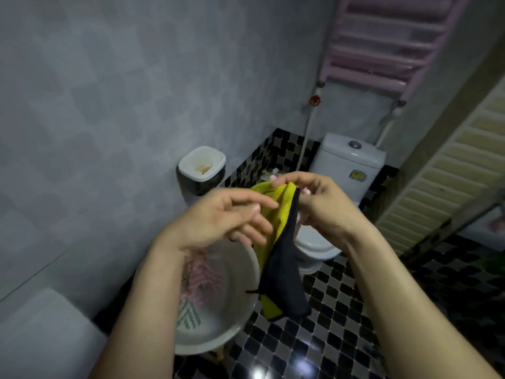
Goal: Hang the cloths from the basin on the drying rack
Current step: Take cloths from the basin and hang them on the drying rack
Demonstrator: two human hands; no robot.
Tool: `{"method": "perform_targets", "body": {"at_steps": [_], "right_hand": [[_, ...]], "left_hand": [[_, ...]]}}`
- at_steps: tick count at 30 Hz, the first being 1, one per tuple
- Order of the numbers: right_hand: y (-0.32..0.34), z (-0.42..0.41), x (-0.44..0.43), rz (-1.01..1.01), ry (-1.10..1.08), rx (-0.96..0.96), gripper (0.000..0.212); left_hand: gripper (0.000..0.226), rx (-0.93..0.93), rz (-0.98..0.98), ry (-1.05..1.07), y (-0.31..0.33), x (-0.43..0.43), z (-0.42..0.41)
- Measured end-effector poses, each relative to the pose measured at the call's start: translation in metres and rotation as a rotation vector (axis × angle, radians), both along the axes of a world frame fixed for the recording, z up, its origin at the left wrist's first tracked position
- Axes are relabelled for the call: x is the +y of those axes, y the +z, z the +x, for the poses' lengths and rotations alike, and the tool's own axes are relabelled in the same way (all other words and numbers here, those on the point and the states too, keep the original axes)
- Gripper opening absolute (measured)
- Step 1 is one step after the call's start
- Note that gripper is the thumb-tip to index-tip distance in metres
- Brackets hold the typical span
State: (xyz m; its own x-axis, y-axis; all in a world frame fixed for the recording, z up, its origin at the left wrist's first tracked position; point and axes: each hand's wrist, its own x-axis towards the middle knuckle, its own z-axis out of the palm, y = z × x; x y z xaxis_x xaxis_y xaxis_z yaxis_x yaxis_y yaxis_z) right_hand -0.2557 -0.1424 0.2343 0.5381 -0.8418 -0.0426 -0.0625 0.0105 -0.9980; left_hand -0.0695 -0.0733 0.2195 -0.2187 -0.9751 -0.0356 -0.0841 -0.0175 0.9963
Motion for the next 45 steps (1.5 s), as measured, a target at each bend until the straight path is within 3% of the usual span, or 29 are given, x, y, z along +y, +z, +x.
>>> {"method": "perform_targets", "body": {"at_steps": [2, 3, 6, 9, 16, 20, 23, 27, 31, 36, 38, 42, 45], "right_hand": [[0.001, -0.014, 0.005, 0.042, -0.016, -0.099, 0.018], [0.005, -0.023, 0.007, 0.036, -0.022, -0.134, 0.015], [0.013, -0.047, 0.01, -0.003, -0.006, -0.152, 0.009], [0.018, -0.082, 0.01, 0.003, -0.03, -0.178, 0.023], [0.03, -0.158, 0.029, -0.154, -0.28, -0.021, 0.043], [0.023, -0.208, 0.035, -0.183, -0.546, 0.016, 0.042], [0.027, -0.256, 0.058, -0.198, -0.524, 0.098, 0.024], [0.034, -0.287, 0.084, -0.226, -0.389, 0.241, 0.041], [0.034, -0.326, 0.097, -0.169, -0.415, 0.353, 0.019], [0.033, -0.361, 0.109, 0.015, -0.233, 0.669, 0.026], [0.026, -0.372, 0.118, 0.08, -0.222, 0.505, 0.03], [0.008, -0.378, 0.132, 0.18, -0.464, -0.064, 0.017], [0.0, -0.371, 0.138, 0.124, -0.612, -0.171, 0.03]], "left_hand": [[0.01, -0.016, -0.172, 0.322, -0.001, -0.015, -0.018], [0.015, -0.016, -0.204, 0.337, 0.0, -0.023, -0.03], [0.042, -0.113, -0.13, 0.127, 0.003, -0.035, -0.063], [0.053, -0.066, -0.077, 0.03, 0.02, -0.042, -0.096], [0.023, -0.445, -0.324, 0.226, 0.04, -0.05, -0.164], [0.009, -0.369, -0.469, 0.296, 0.051, -0.047, -0.199], [0.013, -0.279, -0.425, 0.05, 0.061, -0.04, -0.239], [0.003, -0.263, -0.413, -0.251, 0.067, -0.031, -0.293], [0.006, -0.274, -0.433, -0.363, 0.064, -0.028, -0.332], [0.008, -0.316, -0.455, -0.472, 0.059, -0.022, -0.359], [0.01, -0.291, -0.437, -0.542, 0.058, -0.02, -0.37], [0.014, -0.261, -0.42, -0.61, 0.054, -0.023, -0.375], [0.014, -0.277, -0.388, -0.648, 0.039, -0.029, -0.375]]}}
